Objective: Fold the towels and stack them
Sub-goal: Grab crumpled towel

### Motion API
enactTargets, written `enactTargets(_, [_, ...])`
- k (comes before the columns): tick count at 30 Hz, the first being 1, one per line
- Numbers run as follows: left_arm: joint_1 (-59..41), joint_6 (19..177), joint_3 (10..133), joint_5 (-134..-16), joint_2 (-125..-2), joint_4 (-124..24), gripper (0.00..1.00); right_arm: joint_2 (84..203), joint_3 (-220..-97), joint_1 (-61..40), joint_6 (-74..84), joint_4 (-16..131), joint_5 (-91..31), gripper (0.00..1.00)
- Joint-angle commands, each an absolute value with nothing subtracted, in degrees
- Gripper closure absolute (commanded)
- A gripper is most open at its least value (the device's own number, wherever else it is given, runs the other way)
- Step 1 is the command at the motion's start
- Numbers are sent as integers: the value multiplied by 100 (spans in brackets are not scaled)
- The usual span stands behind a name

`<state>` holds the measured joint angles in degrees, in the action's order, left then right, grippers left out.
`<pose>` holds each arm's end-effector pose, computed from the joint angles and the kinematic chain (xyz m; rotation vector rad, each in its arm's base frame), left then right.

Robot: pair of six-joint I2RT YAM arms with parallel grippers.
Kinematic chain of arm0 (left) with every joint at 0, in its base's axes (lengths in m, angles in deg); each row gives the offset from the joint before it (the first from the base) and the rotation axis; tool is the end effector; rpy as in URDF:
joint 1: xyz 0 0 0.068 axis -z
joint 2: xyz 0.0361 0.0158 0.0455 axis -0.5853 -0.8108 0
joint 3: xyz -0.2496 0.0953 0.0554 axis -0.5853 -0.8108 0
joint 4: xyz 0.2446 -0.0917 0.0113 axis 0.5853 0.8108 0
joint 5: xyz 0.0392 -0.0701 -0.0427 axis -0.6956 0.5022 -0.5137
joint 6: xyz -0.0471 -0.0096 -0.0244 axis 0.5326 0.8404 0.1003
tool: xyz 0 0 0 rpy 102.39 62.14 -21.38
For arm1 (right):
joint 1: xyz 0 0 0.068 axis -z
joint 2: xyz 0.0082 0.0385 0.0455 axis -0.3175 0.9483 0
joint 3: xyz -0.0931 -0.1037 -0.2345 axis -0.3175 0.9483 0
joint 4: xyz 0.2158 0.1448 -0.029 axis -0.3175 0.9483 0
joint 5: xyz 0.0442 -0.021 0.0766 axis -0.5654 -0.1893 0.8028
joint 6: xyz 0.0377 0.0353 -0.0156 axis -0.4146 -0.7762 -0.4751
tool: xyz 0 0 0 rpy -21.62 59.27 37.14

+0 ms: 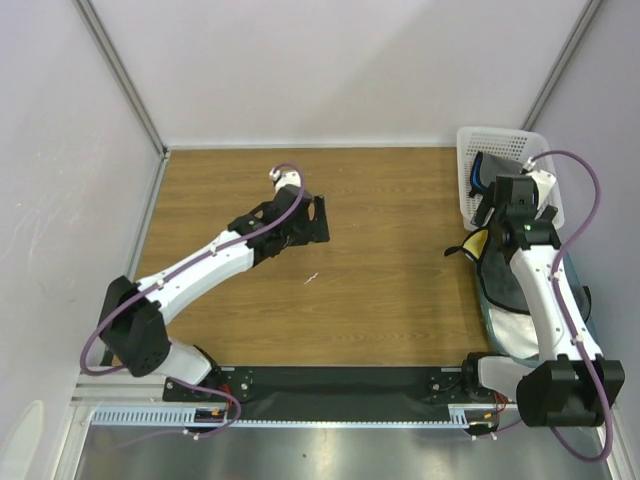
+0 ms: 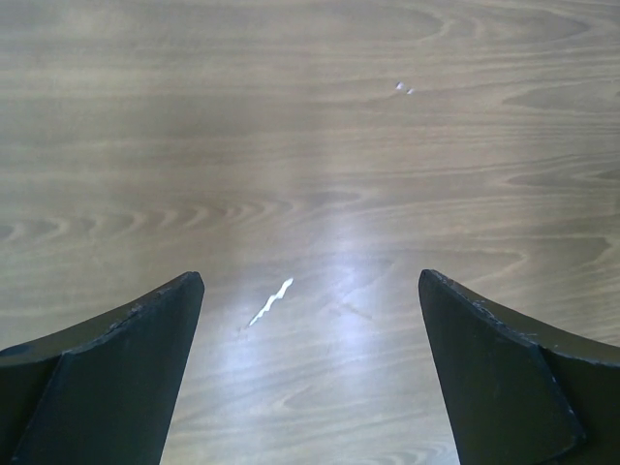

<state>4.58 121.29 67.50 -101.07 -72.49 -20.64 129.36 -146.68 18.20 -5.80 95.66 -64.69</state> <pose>0.2551 -0.2027 0.2915 -0.0475 2.3050 -0.3213 0.2423 -0.0152 0.3326 0.5736 2.1539 -0.3809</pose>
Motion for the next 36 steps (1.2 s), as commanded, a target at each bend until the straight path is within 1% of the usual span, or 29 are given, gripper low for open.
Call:
enactTargets(1, [548, 12577, 6203, -10148, -6614, -2277, 0, 12893, -14332, 1807, -1023, 9405, -6425, 6])
enactTargets(4, [575, 12569, 5763, -10113, -6096, -2303, 0, 13007, -14059, 1807, -1120, 9222, -6513, 10])
enactTargets(8, [575, 12481, 5375, -10200, -5540, -2277, 0, 12999, -13848, 1790, -1164, 8826, -6373, 22])
enactTargets(12, [575, 12445, 5120, -10403, -5215, -2286, 0, 13042, -13585, 1772, -1076, 8527, -6504, 32])
enactTargets(13, [575, 12463, 5059, -10429, -5179, -2277, 0, 13121, -13514, 1772, -1050, 8483, -6609, 37])
enactTargets(18, [575, 12446, 4918, -10333, -5038, -2426, 0, 13508, -13417, 1781, -1120, 8351, -6593, 39])
enactTargets(19, [575, 12419, 4839, -10307, -5030, -2479, 0, 13587, -13434, 1781, -1120, 8316, -6593, 46])
enactTargets(21, [575, 12393, 4803, -10271, -5038, -2532, 0, 13754, -13513, 1763, -1138, 8350, -6654, 52])
enactTargets(22, [575, 12367, 4838, -10263, -5047, -2506, 0, 13772, -13557, 1737, -1138, 8446, -6724, 68])
enactTargets(24, [575, 12314, 4847, -10254, -5056, -2532, 0, 13685, -13742, 1685, -1129, 8569, -6786, 83])
enactTargets(25, [575, 12227, 4873, -10184, -5056, -2584, 0, 13623, -13812, 1589, -1103, 8718, -6803, 95])
enactTargets(26, [575, 12130, 4882, -10079, -5056, -2663, 0, 13536, -13995, 1544, -1111, 8807, -6786, 100])
enactTargets(28, [575, 11780, 4935, -9693, -5065, -3039, 0, 13254, -14163, 1369, -1155, 9027, -6655, 100])
enactTargets(29, [583, 11682, 4978, -9213, -5091, -3181, 0, 13053, -14286, 1333, -1164, 9114, -6576, 100])
enactTargets(32, [662, 11444, 5084, -8569, -5187, -3733, 0, 12788, -14480, 1201, -1366, 9273, -6225, 100])
enactTargets(36, [943, 11277, 5190, -8119, -5503, -4604, 0, 12454, -14691, 1034, -1752, 9239, -5557, 100])
